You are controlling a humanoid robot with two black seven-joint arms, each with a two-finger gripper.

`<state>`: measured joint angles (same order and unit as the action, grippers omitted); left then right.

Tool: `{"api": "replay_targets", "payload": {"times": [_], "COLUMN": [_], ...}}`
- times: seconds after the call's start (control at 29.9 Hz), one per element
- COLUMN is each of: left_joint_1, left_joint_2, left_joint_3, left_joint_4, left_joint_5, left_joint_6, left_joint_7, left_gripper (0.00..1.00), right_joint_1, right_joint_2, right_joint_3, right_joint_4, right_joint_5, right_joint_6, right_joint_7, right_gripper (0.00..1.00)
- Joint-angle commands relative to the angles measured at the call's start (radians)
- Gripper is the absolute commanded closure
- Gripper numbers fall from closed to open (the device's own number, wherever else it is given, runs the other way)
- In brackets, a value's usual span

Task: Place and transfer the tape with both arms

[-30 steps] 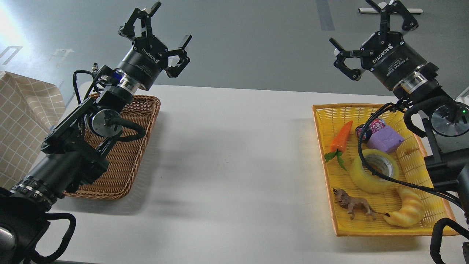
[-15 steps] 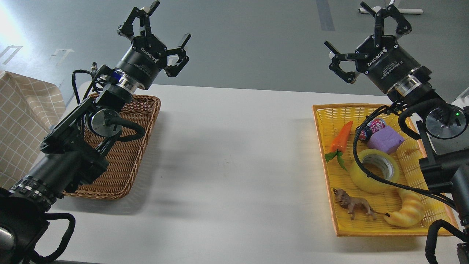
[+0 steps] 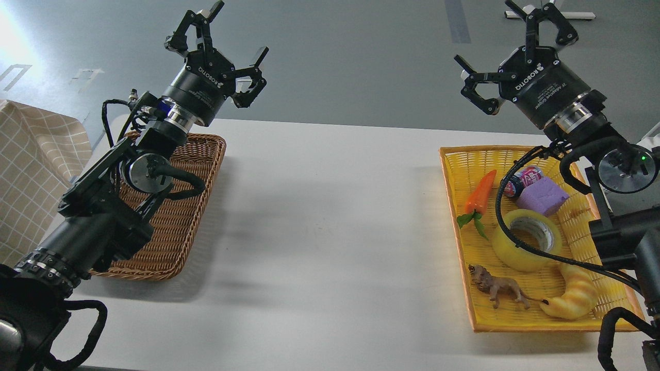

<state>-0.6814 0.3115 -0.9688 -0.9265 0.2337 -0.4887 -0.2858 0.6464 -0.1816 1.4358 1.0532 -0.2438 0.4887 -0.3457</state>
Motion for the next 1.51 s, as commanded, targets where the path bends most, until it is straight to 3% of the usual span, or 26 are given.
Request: {"api": "replay_targets", "payload": {"times": [0.0, 1.47], "left_joint_1": [-0.001, 0.01], "left_joint_2": [0.0, 0.003], "left_joint_3": [0.002, -0.01], "left_joint_4": [0.0, -0.003], "left_joint_5": [0.001, -0.002], "left_joint_6": [0.0, 0.0], "left_joint_7": [0.0, 0.005], "left_gripper": [0.02, 0.02], "right_joint_1": [0.001, -0.011], "right_joint_2": [-0.001, -0.001], "right_joint_3": [0.0, 0.003], "right_joint_4": [-0.001, 0.018], "right_joint_5": [-0.002, 0.0], "right_joint_6": [0.0, 0.0], "right_joint_7": [0.002, 0.007], "right_gripper": [0.0, 0.01]}}
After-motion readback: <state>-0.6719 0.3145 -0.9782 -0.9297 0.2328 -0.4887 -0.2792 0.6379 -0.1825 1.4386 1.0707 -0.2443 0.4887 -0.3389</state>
